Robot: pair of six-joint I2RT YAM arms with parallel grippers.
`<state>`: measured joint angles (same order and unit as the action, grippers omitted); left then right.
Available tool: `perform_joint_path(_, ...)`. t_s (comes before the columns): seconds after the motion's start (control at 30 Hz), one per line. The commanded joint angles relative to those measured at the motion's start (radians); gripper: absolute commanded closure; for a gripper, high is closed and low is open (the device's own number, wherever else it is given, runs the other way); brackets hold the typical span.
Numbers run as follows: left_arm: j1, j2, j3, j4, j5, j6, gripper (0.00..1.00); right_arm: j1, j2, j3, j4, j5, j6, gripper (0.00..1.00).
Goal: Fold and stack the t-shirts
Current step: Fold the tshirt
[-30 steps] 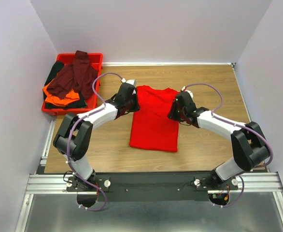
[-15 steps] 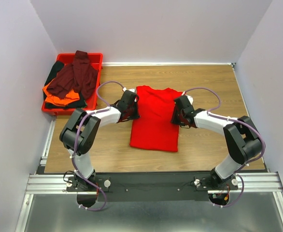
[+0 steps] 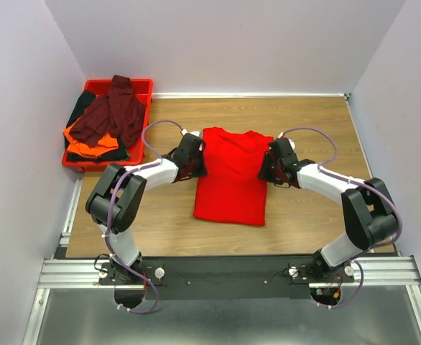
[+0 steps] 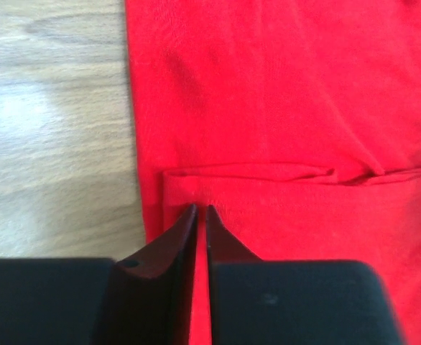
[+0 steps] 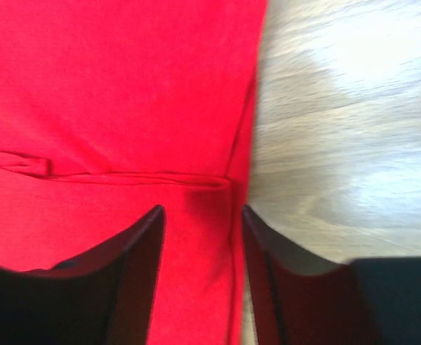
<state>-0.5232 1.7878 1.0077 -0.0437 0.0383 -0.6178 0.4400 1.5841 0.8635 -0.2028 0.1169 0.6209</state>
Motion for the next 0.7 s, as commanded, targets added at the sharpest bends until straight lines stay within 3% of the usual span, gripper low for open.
perform_joint_path(0.0,0.008,-0.105,0.032,-0.047,-0.015,0.012,0.78,-0.033,-0.097,0.008,-0.072,-0.034,-0.018,0.43)
perform_joint_path(0.1,0.009,-0.16,0.025,-0.08,-0.025,0.007,0.73,-0.038,-0.137,0.012,-0.125,-0.036,-0.018,0.39)
perform_joint_path(0.23,0.009,-0.261,-0.059,-0.11,0.0,-0.026,0.56,-0.038,-0.205,-0.042,-0.181,-0.114,-0.001,0.39)
perform_joint_path(0.4,0.002,-0.422,-0.24,-0.146,0.026,-0.082,0.5,-0.038,-0.354,-0.181,-0.214,-0.313,0.069,0.41)
perform_joint_path(0.5,-0.001,-0.526,-0.328,-0.186,0.032,-0.106,0.41,-0.038,-0.421,-0.247,-0.256,-0.361,0.1,0.42)
perform_joint_path(0.67,-0.006,-0.608,-0.431,-0.2,0.08,-0.132,0.37,-0.037,-0.489,-0.322,-0.276,-0.428,0.146,0.43)
